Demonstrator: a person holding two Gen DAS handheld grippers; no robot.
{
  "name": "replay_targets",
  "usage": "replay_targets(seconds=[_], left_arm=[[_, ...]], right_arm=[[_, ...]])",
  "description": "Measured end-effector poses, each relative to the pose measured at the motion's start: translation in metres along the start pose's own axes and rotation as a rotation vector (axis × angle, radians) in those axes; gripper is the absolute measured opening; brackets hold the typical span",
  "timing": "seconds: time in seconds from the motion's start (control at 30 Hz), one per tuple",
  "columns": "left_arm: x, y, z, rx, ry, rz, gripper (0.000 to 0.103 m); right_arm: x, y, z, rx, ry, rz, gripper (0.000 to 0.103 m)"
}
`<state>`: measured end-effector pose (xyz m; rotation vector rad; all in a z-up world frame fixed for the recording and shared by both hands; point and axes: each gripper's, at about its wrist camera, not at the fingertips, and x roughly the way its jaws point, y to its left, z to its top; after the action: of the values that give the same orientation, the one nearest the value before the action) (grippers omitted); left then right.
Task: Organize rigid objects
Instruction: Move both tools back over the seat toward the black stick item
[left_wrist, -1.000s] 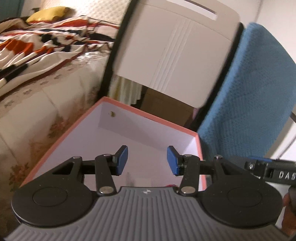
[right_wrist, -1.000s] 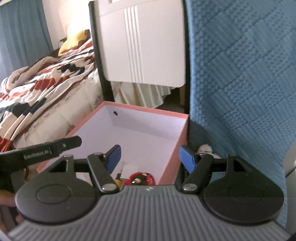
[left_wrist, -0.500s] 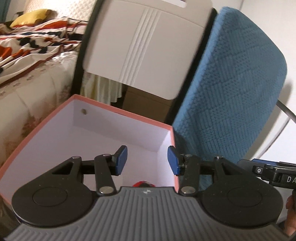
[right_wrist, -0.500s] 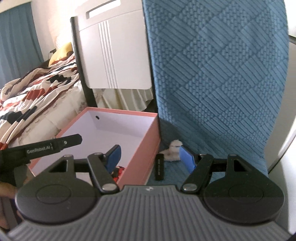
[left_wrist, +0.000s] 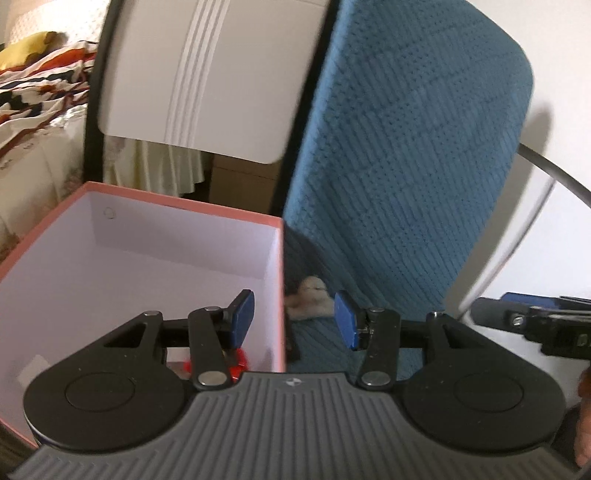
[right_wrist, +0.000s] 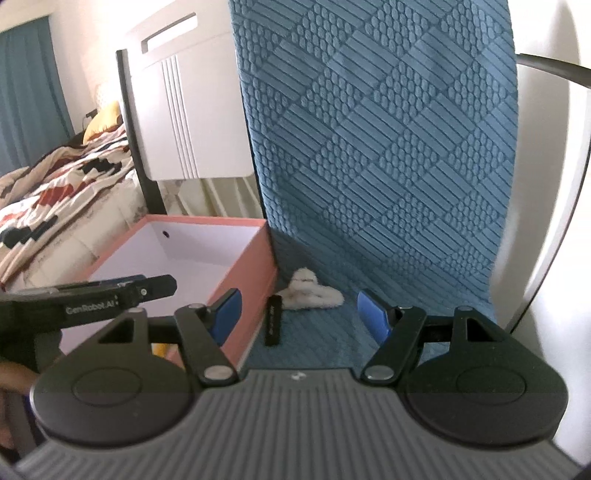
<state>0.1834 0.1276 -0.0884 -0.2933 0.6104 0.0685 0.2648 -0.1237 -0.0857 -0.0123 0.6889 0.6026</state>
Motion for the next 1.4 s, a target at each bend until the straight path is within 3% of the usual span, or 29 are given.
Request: replay_targets(seconds=[0.17, 0.47, 0.57, 0.73, 0.93, 1.07, 1.4], left_arm=[[0.004, -0.018, -0.013, -0.018, -0.008, -0.026, 0.054], [0.012, -0.039, -0.032, -0.011, -0.008, 0.029, 0.055], [0.013, -0.042, -0.036, -0.029, -0.001, 0.019, 0.067], [0.022, -0.052, -0.047, -0.020, 0.008, 0.020, 0.068], [0.035, -0.067, -0.060, -0.031, 0.028, 0.039, 0.068], [0.044, -0.069, -0.065, -0.102, 0.035, 0.030, 0.068], [0.074, -0.079, -0.069, -0.081, 0.026, 0.091, 0.068]], right_arm=[[-0.001, -0.019, -0.015, 0.021, 0.016, -0.023, 0.072], [-0.001, -0.048, -0.042, 0.032, 0.051, -0.045, 0.072], [0.000, -0.054, -0.048, 0.044, 0.058, -0.046, 0.072], [0.005, -0.059, -0.054, 0.047, 0.069, -0.034, 0.072], [0.010, -0.067, -0.052, 0.046, 0.076, -0.015, 0.072], [0.010, -0.073, -0.049, 0.059, 0.077, 0.010, 0.072], [0.030, -0.083, -0.031, 0.109, 0.070, 0.060, 0.072]])
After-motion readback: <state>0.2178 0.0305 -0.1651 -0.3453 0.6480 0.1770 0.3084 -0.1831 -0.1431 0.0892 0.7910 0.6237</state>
